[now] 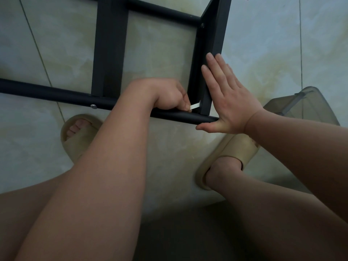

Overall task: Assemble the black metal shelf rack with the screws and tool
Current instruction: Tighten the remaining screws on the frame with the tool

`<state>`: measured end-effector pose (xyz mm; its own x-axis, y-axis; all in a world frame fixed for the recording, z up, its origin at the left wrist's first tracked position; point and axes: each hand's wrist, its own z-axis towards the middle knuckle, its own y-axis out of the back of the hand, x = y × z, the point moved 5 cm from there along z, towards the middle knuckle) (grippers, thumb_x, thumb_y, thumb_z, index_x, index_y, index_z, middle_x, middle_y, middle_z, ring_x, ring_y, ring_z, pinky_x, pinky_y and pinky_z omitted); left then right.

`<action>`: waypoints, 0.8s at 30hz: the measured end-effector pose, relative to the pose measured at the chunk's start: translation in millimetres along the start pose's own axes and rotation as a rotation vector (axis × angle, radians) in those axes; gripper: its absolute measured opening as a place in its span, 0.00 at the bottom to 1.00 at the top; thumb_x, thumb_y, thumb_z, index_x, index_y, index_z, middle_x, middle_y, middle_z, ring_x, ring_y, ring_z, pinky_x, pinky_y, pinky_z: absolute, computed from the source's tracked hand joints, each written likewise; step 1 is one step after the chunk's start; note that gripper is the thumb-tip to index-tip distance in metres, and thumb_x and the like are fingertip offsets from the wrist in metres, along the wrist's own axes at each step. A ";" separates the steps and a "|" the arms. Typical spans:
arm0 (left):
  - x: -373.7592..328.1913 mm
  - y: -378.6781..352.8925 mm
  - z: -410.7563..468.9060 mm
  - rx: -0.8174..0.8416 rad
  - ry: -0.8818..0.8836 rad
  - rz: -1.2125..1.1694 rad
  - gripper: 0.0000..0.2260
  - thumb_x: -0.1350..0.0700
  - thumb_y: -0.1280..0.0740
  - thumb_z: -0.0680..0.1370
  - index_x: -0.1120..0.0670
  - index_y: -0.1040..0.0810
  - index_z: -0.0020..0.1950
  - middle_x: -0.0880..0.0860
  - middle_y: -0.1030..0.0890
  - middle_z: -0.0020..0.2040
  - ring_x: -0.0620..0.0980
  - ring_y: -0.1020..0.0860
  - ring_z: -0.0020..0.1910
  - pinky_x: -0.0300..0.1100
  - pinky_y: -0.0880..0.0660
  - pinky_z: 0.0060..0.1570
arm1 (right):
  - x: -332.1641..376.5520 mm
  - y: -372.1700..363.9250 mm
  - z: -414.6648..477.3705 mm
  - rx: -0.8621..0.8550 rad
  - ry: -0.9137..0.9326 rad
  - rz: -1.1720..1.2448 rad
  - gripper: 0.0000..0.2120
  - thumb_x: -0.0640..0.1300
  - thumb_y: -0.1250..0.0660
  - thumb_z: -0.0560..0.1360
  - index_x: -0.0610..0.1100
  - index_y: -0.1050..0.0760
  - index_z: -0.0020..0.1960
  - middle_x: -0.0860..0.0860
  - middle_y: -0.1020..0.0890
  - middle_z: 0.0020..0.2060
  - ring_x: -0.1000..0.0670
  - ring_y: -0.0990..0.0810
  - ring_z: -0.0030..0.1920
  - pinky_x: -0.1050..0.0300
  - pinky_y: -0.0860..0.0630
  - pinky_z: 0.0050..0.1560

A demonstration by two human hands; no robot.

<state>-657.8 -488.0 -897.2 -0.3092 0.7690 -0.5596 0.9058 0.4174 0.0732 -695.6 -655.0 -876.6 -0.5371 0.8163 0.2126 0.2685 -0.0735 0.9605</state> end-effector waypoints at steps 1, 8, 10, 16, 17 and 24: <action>-0.5 0.1 -0.5 -0.001 -0.003 0.005 0.08 0.57 0.29 0.78 0.49 0.17 0.40 0.45 0.18 0.35 0.46 0.22 0.39 0.43 0.26 0.49 | -0.1 -0.1 0.0 0.000 0.000 0.000 0.58 0.80 0.48 0.73 0.34 0.55 0.82 0.35 0.52 0.81 0.35 0.56 0.81 0.37 0.51 0.80; -0.9 12.1 -0.5 -0.164 -0.040 -0.181 0.04 0.62 0.30 0.78 0.55 0.16 0.48 0.50 0.15 0.39 0.41 0.21 0.33 0.36 0.20 0.42 | -0.3 -0.4 0.3 0.000 0.002 0.002 0.58 0.80 0.47 0.73 0.34 0.55 0.82 0.35 0.53 0.81 0.35 0.56 0.81 0.37 0.50 0.80; -0.5 15.4 0.5 -0.200 -0.032 -0.179 0.05 0.63 0.29 0.76 0.56 0.15 0.49 0.52 0.14 0.40 0.42 0.21 0.34 0.35 0.20 0.42 | -0.2 -0.3 0.4 -0.005 0.003 0.004 0.58 0.80 0.47 0.73 0.34 0.55 0.82 0.35 0.52 0.81 0.35 0.56 0.81 0.36 0.49 0.80; -6.0 17.0 3.0 -0.236 -0.036 -0.190 0.09 0.61 0.29 0.75 0.47 0.16 0.42 0.53 0.16 0.44 0.48 0.21 0.44 0.43 0.19 0.51 | -0.8 -0.4 -0.1 0.001 -0.001 0.002 0.58 0.80 0.47 0.73 0.35 0.55 0.82 0.35 0.53 0.81 0.35 0.56 0.81 0.36 0.50 0.80; -6.9 15.8 3.4 -0.228 -0.044 -0.231 0.09 0.62 0.30 0.75 0.47 0.17 0.42 0.51 0.17 0.43 0.47 0.22 0.43 0.42 0.20 0.50 | -0.6 -0.3 0.0 0.000 0.001 0.001 0.58 0.80 0.47 0.73 0.35 0.55 0.82 0.35 0.52 0.81 0.35 0.56 0.81 0.36 0.50 0.80; -6.8 6.6 4.3 -0.145 -0.014 -0.656 0.03 0.59 0.33 0.80 0.53 0.20 0.49 0.50 0.14 0.40 0.46 0.16 0.45 0.41 0.23 0.47 | -0.6 -0.8 -0.3 0.001 0.003 -0.010 0.58 0.80 0.48 0.73 0.34 0.55 0.82 0.35 0.53 0.81 0.35 0.56 0.81 0.37 0.50 0.80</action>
<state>-648.5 -492.5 -896.5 -0.7776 0.3283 -0.5362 0.4833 0.8576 -0.1759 -695.7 -655.6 -877.4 -0.5420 0.8152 0.2039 0.2645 -0.0648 0.9622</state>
